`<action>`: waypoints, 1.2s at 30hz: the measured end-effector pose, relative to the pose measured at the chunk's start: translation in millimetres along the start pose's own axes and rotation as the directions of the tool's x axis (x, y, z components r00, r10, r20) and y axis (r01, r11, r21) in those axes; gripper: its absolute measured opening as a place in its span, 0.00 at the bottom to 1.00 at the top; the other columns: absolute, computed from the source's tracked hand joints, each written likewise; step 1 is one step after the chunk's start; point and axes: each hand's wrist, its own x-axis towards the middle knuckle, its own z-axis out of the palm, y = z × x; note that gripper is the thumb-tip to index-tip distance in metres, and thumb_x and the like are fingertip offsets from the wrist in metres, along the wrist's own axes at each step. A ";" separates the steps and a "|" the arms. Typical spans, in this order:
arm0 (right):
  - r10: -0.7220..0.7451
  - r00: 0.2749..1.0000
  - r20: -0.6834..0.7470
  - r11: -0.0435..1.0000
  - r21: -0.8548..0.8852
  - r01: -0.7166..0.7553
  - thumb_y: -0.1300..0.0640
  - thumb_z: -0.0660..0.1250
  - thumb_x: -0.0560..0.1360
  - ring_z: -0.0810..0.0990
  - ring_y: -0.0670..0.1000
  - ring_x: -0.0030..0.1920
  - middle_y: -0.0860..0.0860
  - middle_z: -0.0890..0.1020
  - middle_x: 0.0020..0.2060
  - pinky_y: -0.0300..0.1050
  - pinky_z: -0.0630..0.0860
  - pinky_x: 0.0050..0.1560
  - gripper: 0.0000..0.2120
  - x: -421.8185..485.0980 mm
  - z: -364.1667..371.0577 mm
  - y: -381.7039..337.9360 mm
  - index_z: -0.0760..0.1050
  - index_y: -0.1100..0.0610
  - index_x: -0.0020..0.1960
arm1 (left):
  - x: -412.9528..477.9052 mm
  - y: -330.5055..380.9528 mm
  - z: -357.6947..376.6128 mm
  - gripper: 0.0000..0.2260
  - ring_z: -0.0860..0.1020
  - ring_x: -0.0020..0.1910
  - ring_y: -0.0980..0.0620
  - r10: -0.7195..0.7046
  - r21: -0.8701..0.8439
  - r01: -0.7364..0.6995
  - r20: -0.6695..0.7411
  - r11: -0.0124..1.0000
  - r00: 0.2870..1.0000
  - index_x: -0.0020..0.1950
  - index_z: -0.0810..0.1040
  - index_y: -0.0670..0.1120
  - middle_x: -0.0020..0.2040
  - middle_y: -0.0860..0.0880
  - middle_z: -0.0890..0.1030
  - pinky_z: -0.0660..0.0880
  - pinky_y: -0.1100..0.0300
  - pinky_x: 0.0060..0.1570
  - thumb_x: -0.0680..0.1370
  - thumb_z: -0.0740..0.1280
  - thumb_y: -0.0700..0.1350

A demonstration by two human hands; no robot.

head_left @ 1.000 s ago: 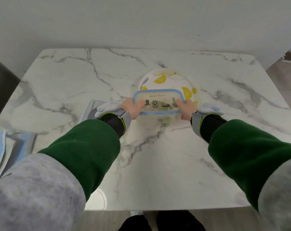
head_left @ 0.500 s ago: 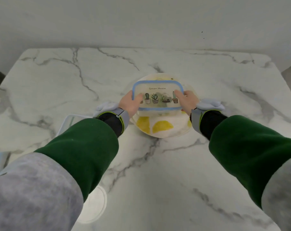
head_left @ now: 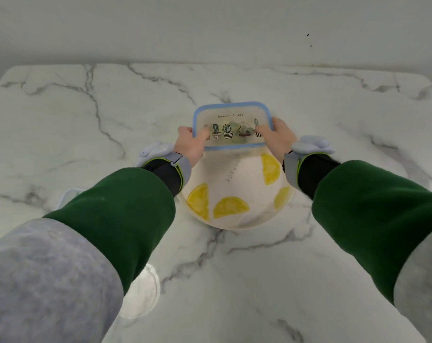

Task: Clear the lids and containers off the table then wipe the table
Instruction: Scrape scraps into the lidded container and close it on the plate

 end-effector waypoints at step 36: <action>-0.054 0.849 0.526 0.908 -0.328 0.261 0.60 0.54 0.80 0.64 0.56 0.71 0.56 0.64 0.72 0.39 0.63 0.63 0.23 -166.5 197.3 -82.1 0.59 0.58 0.75 | -54.2 -151.2 -222.9 0.26 0.73 0.64 0.38 -0.204 0.561 0.346 -0.302 0.752 0.931 0.65 0.74 0.40 0.64 0.40 0.75 0.68 0.49 0.66 0.78 0.55 0.59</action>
